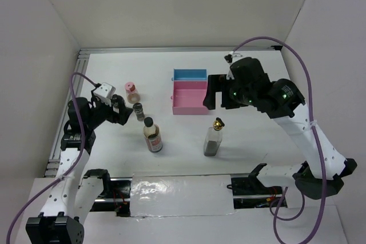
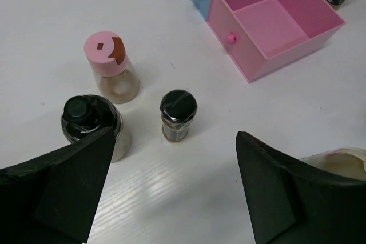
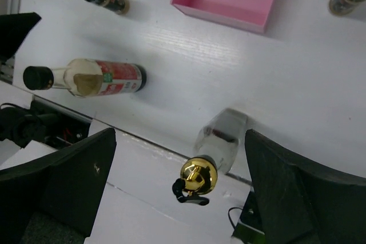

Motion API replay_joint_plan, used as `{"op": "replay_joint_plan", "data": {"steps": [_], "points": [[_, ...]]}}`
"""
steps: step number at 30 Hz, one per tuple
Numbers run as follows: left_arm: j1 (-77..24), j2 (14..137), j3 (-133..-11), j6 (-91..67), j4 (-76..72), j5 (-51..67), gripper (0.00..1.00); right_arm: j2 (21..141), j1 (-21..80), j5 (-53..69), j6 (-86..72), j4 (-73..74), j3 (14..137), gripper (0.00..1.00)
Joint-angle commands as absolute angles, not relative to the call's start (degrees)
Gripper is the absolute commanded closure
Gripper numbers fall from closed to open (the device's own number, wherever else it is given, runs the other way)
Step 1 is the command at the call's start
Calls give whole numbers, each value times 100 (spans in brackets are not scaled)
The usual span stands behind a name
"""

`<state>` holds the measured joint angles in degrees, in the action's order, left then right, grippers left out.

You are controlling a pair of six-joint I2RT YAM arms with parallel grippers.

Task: Organize the condiment bottles

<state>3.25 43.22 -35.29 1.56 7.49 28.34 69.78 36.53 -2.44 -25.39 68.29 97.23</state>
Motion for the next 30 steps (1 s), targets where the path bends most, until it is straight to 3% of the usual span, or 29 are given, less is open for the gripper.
{"op": "replay_joint_plan", "data": {"steps": [1, 5, 16, 30], "points": [[334, 4079, -3639, 281, 870, 2813, 1, 7005, 4270, -1614, -3471, 7513, 9879, 0], [334, 3912, -3560, 308, 975, 2865, 1, 6873, 4842, -1872, -3937, 7523, 9616, 0], [343, 3885, -3542, 352, 1099, 2874, 1, 6592, 4966, -2303, -4412, 7515, 8684, 0], [334, 3999, -3533, 308, 1099, 2786, 1, 6381, 5089, -1811, -4474, 7234, 8007, 5]]}}
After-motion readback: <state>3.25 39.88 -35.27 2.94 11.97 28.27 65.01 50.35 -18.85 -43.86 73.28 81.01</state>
